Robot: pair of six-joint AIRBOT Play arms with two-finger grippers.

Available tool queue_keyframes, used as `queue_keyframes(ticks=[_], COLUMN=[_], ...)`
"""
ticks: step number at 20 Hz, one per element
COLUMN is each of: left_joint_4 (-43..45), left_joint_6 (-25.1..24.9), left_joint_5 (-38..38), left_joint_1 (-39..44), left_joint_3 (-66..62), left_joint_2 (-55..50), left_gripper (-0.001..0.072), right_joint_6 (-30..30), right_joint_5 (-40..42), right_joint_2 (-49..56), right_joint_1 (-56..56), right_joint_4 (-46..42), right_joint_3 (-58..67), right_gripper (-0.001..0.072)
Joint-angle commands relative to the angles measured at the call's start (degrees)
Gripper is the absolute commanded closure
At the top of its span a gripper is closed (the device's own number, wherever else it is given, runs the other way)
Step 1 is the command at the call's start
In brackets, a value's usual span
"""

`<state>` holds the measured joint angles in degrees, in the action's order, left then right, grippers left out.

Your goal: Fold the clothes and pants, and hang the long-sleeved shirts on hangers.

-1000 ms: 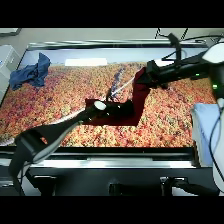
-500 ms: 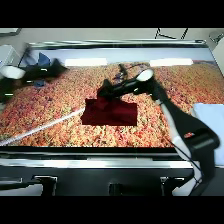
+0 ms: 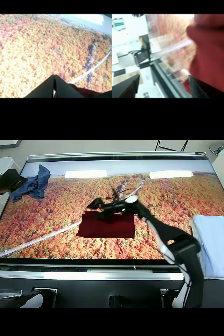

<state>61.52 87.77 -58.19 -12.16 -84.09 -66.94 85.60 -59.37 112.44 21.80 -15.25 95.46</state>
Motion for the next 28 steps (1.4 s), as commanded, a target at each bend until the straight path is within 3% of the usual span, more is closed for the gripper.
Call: queue_keyframes(ticks=[1, 3, 5, 7, 10, 13, 15, 17, 19, 22, 28], left_joint_4=[1.33, 1.31, 1.29, 1.25, 0.42, 0.42, 0.44, 0.44, 0.46, 0.46, 0.44], left_joint_6=[-0.33, -0.33, -0.31, -0.28, -0.28, -0.31, -0.33, -0.33, -0.33, -0.33, -0.33], left_joint_5=[-0.94, -0.94, -0.94, -0.96, -0.94, -0.81, -0.68, -0.68, -0.31, 1.05, 3.39], left_joint_1=[-0.24, -0.24, -0.24, -0.24, 0.09, 1.57, 2.71, 3.1, 3.13, 3.15, 3.28], left_joint_3=[0.11, 0.11, 0.11, 0.11, 0.11, 0.11, 0.11, 0.11, 0.11, 0.09, 0.09], left_joint_2=[0.9, 0.9, 0.9, 0.9, 0.9, 0.9, 0.9, 0.9, 0.9, 0.9, 0.87], left_gripper=[0.0674, 0.0674, 0.0674, 0.0673, 0.0673, 0.0673, 0.0673, 0.0673, 0.0673, 0.0673, 0.0672], right_joint_6=[5.03, 11.39, 13.14, 9.38, -3.13, -5.49, -5.53, -8.61, -13.35, -13.38, -0.55], right_joint_5=[-12.63, -22.25, -27.34, -25.22, -19.41, -15.58, -14.38, -15.02, -17.57, -21.27, -24.33], right_joint_2=[-5.07, -7.06, -7.08, -6.97, -5.79, -4.13, -3.39, -3.37, -4.39, -8.72, -20.68], right_joint_1=[-12.11, -19.74, -23.58, -24.06, -22.08, -20.02, -18.93, -18.27, -20.04, -26.16, -46.16], right_joint_4=[-20.59, -39.15, -45.51, -41.24, -26.18, -22.82, -22.18, -18.8, -12.52, -11.63, -21.27], right_joint_3=[0.04, -0.15, -2.86, -8.87, -15.87, -16.61, -16.61, -16.59, -15.43, -8.81, 2.82], right_gripper=[0.0017, 0.0083, 0.0093, 0.009, 0.0094, 0.0097, 0.0258, 0.0674, 0.0677, 0.0678, 0.0678])
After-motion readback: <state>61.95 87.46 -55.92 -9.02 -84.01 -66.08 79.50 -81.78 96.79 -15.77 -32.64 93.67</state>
